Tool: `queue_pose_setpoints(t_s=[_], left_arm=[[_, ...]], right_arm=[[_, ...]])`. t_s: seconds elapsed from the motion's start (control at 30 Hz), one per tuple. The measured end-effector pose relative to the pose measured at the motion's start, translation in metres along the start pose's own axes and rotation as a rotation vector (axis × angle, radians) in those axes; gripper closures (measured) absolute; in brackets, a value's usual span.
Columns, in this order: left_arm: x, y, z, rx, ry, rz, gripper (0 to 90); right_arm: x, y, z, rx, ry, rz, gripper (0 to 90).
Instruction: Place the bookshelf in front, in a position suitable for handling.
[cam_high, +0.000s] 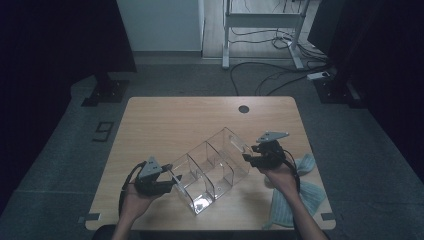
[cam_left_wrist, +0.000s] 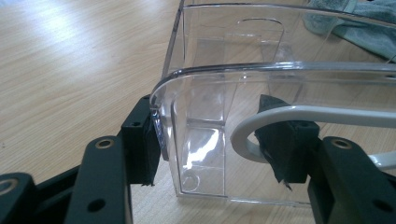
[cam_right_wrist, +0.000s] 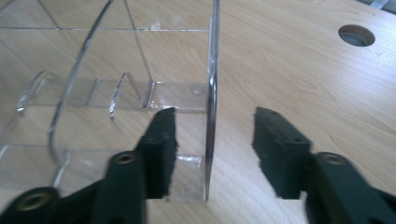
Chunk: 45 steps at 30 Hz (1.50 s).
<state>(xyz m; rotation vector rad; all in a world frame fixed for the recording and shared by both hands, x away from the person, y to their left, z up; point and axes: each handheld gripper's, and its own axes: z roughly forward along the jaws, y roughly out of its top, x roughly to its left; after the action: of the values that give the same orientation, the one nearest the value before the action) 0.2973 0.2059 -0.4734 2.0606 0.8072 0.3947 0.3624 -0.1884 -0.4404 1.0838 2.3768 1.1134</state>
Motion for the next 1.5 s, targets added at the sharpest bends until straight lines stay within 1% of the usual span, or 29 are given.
queue_pose_setpoints(t_s=[0.1, 0.17, 0.23, 0.27, 0.37, 0.43, 0.47, 0.53, 0.63, 0.67, 0.7, 0.73, 0.8, 0.87, 1.0, 1.07, 1.17, 1.23, 1.27, 1.33, 1.37, 1.4, 1.43, 1.47, 1.5], left_arm=[[-0.001, 0.001, 0.000, 0.005, 0.004, 0.000, 43.2], [-0.002, 0.000, 0.000, 0.003, 0.005, -0.002, 43.2], [-0.002, 0.000, 0.000, 0.002, 0.006, -0.002, 43.2], [-0.002, 0.000, 0.000, 0.002, 0.006, -0.002, 43.2], [-0.002, 0.000, 0.000, 0.000, 0.007, -0.003, 43.2], [-0.002, 0.000, 0.000, -0.003, 0.009, -0.003, 43.3], [-0.002, 0.000, 0.000, -0.004, 0.010, -0.003, 43.4], [-0.003, -0.001, 0.000, -0.005, 0.010, -0.003, 43.4], [-0.003, -0.001, 0.000, -0.006, 0.013, -0.004, 43.5], [-0.003, -0.001, -0.001, -0.006, 0.016, -0.004, 43.5], [-0.003, -0.001, -0.001, -0.006, 0.016, -0.004, 43.5], [-0.003, -0.001, -0.001, -0.006, 0.017, -0.004, 43.5], [-0.003, -0.002, -0.001, -0.006, 0.018, -0.005, 43.5], [-0.003, -0.002, -0.002, -0.006, 0.019, -0.006, 43.5], [-0.004, -0.003, -0.003, -0.012, 0.022, -0.010, 43.6], [-0.004, -0.004, -0.003, -0.014, 0.024, -0.012, 43.6], [-0.004, -0.006, -0.004, -0.027, 0.028, -0.019, 44.6], [-0.004, -0.006, -0.004, -0.029, 0.030, -0.022, 45.0], [-0.004, -0.006, -0.004, -0.030, 0.031, -0.023, 45.0], [-0.005, -0.007, -0.004, -0.031, 0.033, -0.024, 45.0], [-0.005, -0.007, -0.004, -0.032, 0.033, -0.025, 45.0], [-0.005, -0.007, -0.005, -0.033, 0.035, -0.025, 45.0], [-0.006, -0.007, -0.005, -0.033, 0.035, -0.025, 45.1], [-0.006, -0.007, -0.005, -0.033, 0.038, -0.026, 45.0], [-0.006, -0.007, -0.005, -0.033, 0.038, -0.026, 45.0]], right_arm=[[-0.002, -0.004, -0.012, 0.012, -0.014, -0.013, 36.3], [-0.004, -0.008, -0.016, 0.020, -0.024, -0.021, 33.1], [-0.009, -0.018, -0.023, 0.030, -0.049, -0.025, 28.0], [-0.009, -0.018, -0.023, 0.030, -0.049, -0.025, 28.0], [-0.015, -0.029, -0.028, 0.039, -0.059, -0.006, 23.9], [-0.019, -0.036, -0.032, 0.042, -0.069, 0.003, 22.8], [-0.023, -0.043, -0.036, 0.050, -0.082, 0.000, 22.0], [-0.024, -0.046, -0.037, 0.050, -0.089, 0.001, 21.6], [-0.029, -0.056, -0.041, 0.061, -0.105, 0.007, 20.8], [-0.032, -0.063, -0.042, 0.071, -0.121, 0.013, 19.4], [-0.034, -0.067, -0.042, 0.076, -0.128, 0.022, 18.1], [-0.034, -0.067, -0.042, 0.076, -0.128, 0.022, 18.1], [-0.038, -0.075, -0.041, 0.082, -0.145, 0.047, 15.6], [-0.042, -0.083, -0.039, 0.092, -0.160, 0.062, 13.6], [-0.053, -0.099, -0.032, 0.138, -0.189, 0.094, 12.8], [-0.057, -0.105, -0.029, 0.150, -0.203, 0.103, 12.9], [-0.064, -0.113, -0.023, 0.172, -0.187, 0.114, 12.9], [-0.069, -0.120, -0.017, 0.196, -0.179, 0.119, 13.2], [-0.069, -0.120, -0.017, 0.196, -0.179, 0.119, 13.2], [-0.070, -0.124, -0.012, 0.216, -0.186, 0.107, 14.0], [-0.070, -0.127, -0.009, 0.240, -0.183, 0.091, 16.4], [-0.070, -0.127, -0.009, 0.240, -0.183, 0.091, 16.4], [-0.070, -0.127, -0.009, 0.236, -0.180, 0.102, 17.3], [-0.071, -0.128, -0.009, 0.239, -0.173, 0.120, 20.8], [-0.071, -0.128, -0.009, 0.239, -0.173, 0.120, 20.8]])
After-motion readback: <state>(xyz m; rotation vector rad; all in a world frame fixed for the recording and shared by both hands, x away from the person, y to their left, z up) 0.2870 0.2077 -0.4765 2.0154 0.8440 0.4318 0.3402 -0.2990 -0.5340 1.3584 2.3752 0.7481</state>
